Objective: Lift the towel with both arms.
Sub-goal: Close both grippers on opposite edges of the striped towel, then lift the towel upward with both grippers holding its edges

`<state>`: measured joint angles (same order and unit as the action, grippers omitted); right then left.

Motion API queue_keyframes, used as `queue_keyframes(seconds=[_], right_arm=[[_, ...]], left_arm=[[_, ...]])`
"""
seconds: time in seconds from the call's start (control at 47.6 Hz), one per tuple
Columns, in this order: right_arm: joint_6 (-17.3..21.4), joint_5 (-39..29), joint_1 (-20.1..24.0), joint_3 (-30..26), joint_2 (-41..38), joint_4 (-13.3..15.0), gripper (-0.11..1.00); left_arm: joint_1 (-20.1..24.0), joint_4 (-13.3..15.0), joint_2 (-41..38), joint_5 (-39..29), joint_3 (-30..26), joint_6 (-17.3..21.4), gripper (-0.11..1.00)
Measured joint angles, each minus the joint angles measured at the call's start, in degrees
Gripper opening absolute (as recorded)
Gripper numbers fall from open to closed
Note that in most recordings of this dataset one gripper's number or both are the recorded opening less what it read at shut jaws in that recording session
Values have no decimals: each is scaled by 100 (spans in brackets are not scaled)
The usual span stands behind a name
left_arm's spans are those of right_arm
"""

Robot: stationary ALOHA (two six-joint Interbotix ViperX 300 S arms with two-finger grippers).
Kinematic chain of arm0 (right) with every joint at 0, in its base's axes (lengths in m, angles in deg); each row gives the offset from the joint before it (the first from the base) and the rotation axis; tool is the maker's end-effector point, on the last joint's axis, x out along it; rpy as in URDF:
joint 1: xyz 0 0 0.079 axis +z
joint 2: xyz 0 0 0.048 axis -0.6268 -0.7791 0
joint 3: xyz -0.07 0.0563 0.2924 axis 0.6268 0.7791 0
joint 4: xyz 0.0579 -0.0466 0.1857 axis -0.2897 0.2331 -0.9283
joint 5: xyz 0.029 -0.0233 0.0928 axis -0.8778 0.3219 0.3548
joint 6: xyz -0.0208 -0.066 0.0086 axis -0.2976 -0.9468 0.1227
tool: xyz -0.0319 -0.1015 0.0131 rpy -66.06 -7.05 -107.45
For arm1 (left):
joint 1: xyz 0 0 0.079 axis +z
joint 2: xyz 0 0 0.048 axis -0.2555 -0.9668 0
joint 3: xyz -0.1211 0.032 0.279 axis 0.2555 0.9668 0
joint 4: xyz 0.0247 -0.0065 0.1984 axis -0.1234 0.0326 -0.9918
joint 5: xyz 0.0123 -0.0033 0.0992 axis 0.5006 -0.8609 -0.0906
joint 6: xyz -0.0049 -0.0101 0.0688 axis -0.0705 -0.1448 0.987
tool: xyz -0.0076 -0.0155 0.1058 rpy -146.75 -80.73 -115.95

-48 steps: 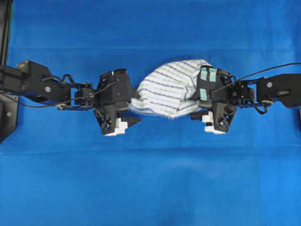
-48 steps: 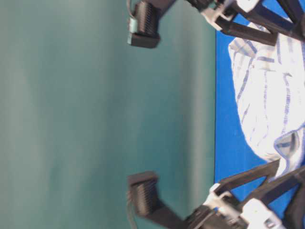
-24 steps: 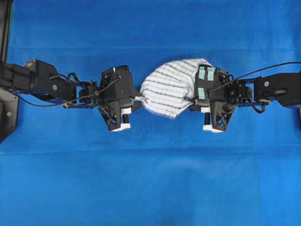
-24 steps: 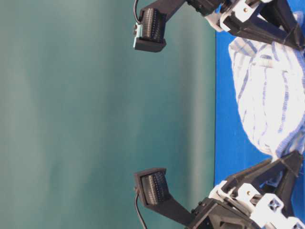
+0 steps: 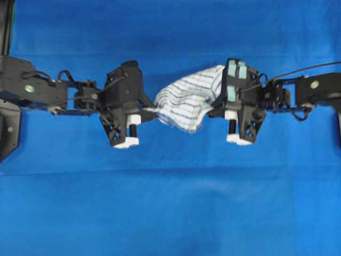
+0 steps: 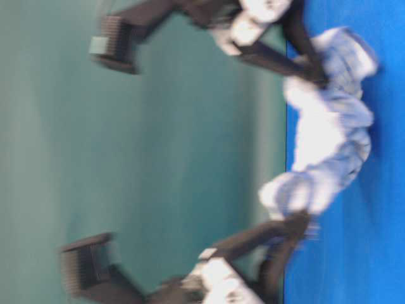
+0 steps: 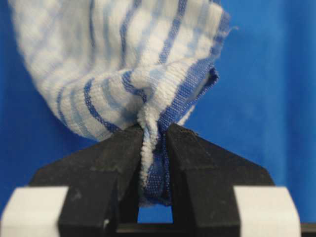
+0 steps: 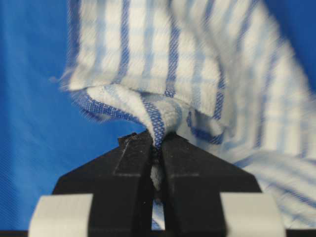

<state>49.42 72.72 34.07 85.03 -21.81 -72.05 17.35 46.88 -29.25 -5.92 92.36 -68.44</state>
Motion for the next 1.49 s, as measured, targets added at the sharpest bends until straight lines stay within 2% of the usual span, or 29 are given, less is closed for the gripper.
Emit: queue_keyframes(seconds=[0.399,0.777,1.008,1.323,1.365,1.428,1.491], right_arm=[[-35,-1468,-9,-1020,1248,26,2],[-44,-2514,-9,-2197,1749,176,2],[-79,-2777,-9,-2707,1863,193,2],[-229,-2786,-9,-2804,1731,202,2],[-229,-2769,-9,-2813,1705,193,2],[-237,-2733,0,-2830,1679,193,4],[-229,-2689,-9,-2848,1670,202,21]], left_arm=[[-18,0,1380,-1397,-747,18,9],[-9,0,2092,-2382,-1723,26,9],[-18,0,2373,-2522,-2004,79,9],[-18,0,2364,-2619,-2004,70,9],[-18,0,2364,-2628,-2004,79,11],[-18,0,2364,-2619,-2004,70,26],[-18,-9,2373,-2610,-2004,53,45]])
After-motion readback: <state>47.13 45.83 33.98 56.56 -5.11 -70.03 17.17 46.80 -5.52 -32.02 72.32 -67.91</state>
